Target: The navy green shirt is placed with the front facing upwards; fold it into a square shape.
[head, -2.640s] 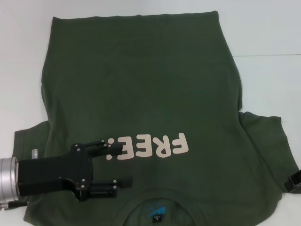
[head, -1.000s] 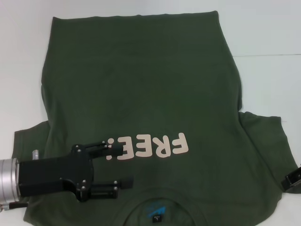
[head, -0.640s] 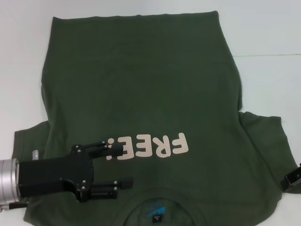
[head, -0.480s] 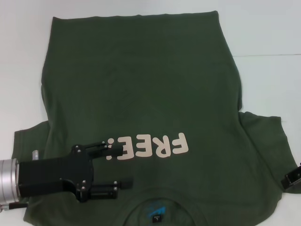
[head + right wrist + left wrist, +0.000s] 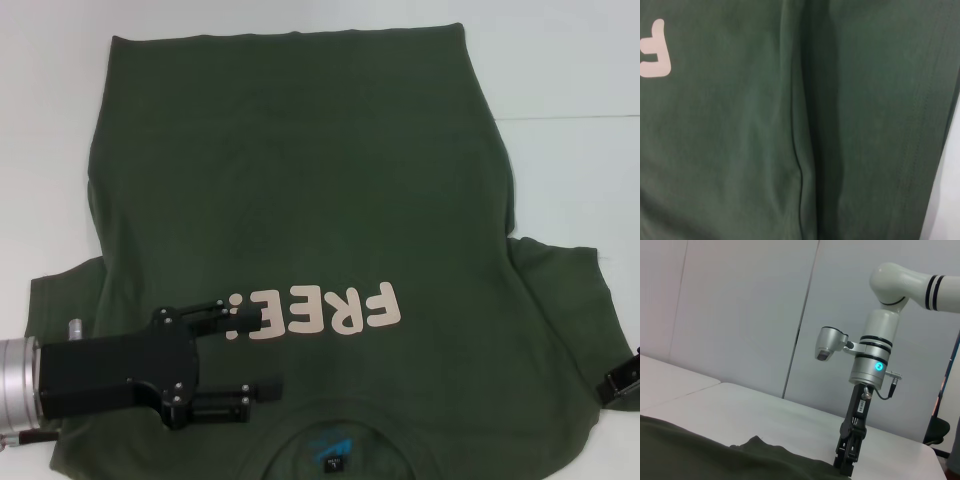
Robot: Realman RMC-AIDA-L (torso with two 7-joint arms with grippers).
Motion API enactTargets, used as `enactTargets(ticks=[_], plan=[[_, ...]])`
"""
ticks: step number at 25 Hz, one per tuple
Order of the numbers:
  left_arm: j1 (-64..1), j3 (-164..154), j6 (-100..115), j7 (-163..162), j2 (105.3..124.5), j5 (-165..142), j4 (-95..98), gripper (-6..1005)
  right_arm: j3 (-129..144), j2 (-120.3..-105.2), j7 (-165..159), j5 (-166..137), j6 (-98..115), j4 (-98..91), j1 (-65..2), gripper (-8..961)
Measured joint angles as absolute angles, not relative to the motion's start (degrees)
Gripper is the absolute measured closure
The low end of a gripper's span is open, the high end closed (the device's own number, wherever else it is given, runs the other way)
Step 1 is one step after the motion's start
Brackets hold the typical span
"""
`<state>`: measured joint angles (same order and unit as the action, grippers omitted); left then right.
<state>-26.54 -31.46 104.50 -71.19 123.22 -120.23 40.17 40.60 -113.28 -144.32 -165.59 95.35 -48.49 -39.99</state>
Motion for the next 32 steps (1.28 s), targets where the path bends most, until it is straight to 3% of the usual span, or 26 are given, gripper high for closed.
enactTargets(ticks=[30,32], plan=[[-26.5,-31.5,103.8,-71.1,123.22,-120.2,40.1,167,40.6,-114.17,-144.3,-163.9,95.2,-48.2,-40.8,172],[-26.5,-31.5,103.8,-71.0,123.22,-120.2,40.0,166,40.6,-114.17,-144.3,-163.9,95.3,-48.2,-40.7,264]])
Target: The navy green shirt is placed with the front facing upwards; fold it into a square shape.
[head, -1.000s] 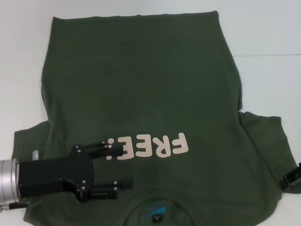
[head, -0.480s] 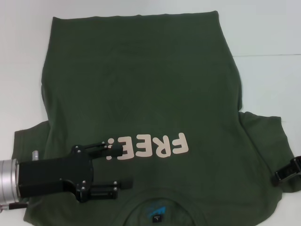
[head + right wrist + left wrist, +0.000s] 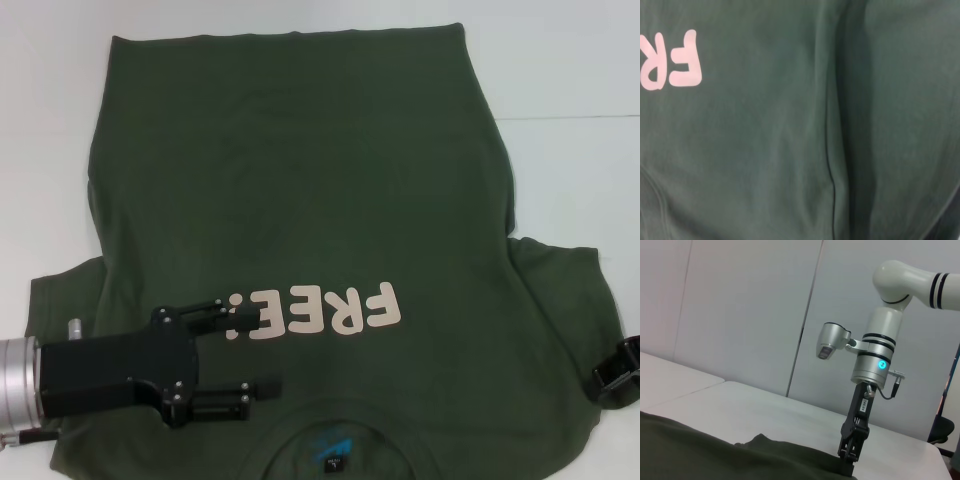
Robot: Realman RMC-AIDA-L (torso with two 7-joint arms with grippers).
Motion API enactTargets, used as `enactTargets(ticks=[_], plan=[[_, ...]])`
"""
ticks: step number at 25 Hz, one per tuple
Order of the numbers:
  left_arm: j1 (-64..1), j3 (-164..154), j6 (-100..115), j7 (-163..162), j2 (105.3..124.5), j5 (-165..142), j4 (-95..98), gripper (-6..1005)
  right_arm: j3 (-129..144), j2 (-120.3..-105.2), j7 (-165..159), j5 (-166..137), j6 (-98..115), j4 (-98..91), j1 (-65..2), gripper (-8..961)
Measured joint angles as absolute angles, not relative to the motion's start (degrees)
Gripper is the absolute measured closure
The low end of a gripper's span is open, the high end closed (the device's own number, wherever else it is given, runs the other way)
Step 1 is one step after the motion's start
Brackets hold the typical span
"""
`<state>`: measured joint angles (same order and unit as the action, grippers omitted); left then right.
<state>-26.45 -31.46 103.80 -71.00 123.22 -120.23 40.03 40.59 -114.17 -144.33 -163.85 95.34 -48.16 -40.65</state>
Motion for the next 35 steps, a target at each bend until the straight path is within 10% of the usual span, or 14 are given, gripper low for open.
enactTargets(ticks=[14,35], plan=[[-26.8,-31.5,103.6,-70.6,123.22,-120.1,39.9,166,40.6,-113.80,-144.5,-164.1,95.5,-48.4,-41.0,886],[-27.0,-31.2,103.2,-70.7,123.22,-119.7,39.9,166,40.2,-111.15,-144.0,-164.4,85.6,-49.1,-37.9,952]])
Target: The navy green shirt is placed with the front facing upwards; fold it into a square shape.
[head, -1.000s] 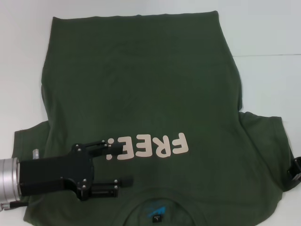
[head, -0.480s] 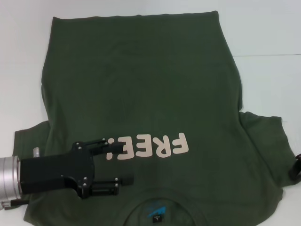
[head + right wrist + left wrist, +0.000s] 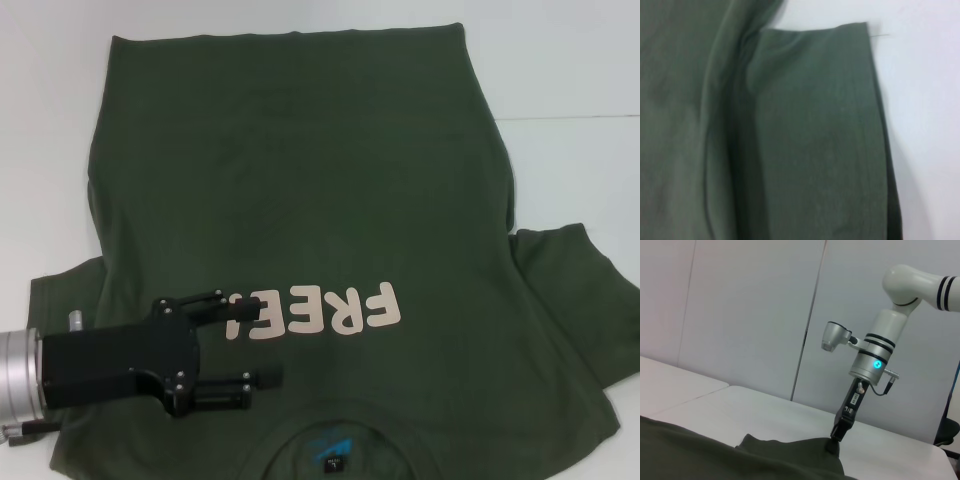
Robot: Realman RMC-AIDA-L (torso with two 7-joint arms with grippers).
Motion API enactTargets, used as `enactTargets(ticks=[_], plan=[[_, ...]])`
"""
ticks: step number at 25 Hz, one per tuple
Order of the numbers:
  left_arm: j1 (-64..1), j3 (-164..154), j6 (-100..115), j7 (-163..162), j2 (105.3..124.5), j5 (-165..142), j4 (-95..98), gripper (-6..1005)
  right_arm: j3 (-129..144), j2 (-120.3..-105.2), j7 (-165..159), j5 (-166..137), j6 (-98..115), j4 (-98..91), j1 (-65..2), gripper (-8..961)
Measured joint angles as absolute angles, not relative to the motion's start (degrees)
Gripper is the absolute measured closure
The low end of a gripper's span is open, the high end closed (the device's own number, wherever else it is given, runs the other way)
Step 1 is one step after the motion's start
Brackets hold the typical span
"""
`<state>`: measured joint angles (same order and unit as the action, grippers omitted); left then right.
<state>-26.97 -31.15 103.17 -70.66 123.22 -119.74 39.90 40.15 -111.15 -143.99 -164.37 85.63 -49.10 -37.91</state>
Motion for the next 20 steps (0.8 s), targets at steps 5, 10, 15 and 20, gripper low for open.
enactTargets(ticks=[5,10,15,20], plan=[[-27.0,-31.0,103.1,-70.8,123.22,-119.7,39.9,166,40.0,-110.67,-143.9,-165.0,81.8,-49.1,-37.8,951],[-27.0,-31.0,102.9,-70.9,123.33,-119.6,39.9,166,40.0,-110.45,-143.8,-165.0,79.2,-49.1,-38.0,951],[-27.0,-30.9,102.3,-70.9,123.47,-118.9,39.9,165,40.3,-110.40,-143.7,-165.0,76.7,-49.7,-38.2,952],[-27.2,-30.9,102.3,-70.9,123.57,-118.7,39.9,165,40.3,-110.38,-143.7,-165.0,75.5,-51.3,-38.3,952]])
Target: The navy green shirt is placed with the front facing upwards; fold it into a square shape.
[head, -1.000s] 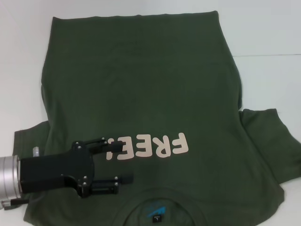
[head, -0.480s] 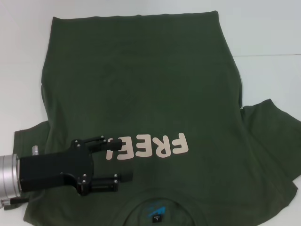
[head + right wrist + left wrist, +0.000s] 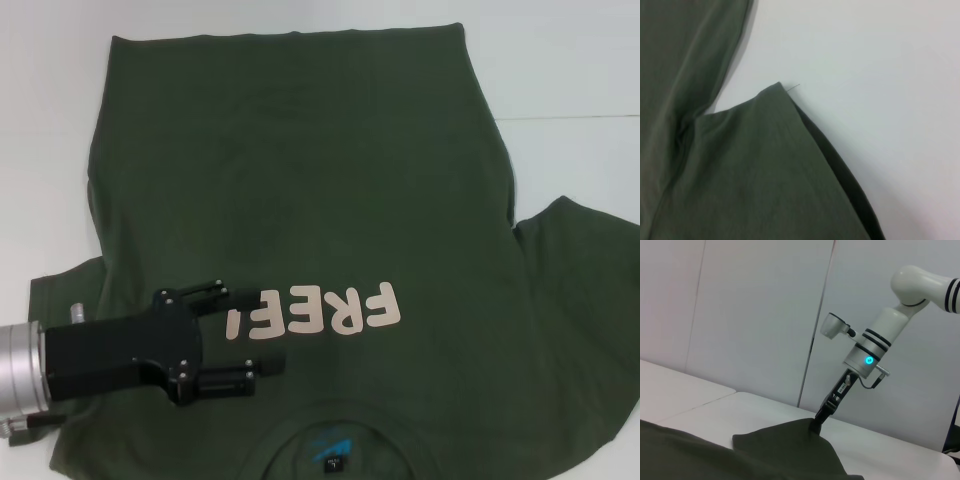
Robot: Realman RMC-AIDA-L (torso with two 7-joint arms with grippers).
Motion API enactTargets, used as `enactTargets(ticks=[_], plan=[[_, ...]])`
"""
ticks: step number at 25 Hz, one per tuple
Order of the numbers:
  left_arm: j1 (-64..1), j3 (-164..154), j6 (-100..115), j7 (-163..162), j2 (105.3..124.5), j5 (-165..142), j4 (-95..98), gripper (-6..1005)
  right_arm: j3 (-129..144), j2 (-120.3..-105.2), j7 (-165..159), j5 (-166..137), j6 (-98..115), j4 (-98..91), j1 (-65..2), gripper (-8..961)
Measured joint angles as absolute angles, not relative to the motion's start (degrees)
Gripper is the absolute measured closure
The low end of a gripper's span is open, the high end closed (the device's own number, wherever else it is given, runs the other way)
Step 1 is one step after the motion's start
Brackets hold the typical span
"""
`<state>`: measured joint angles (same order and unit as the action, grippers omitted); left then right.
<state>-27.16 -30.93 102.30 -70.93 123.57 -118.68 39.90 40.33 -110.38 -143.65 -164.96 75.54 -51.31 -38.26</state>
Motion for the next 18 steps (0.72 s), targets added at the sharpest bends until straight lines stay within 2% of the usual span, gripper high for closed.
enactTargets(ticks=[15,18], plan=[[-27.9,-30.9,102.3,-71.0,123.85,-118.1,39.9,165,40.2,-111.45,-139.0,-153.2,81.1,-58.7,-38.5,951],[-28.0,-30.9,102.3,-71.0,123.85,-118.1,39.9,165,40.5,-112.52,-136.4,-147.7,81.8,-59.8,-38.5,952]])
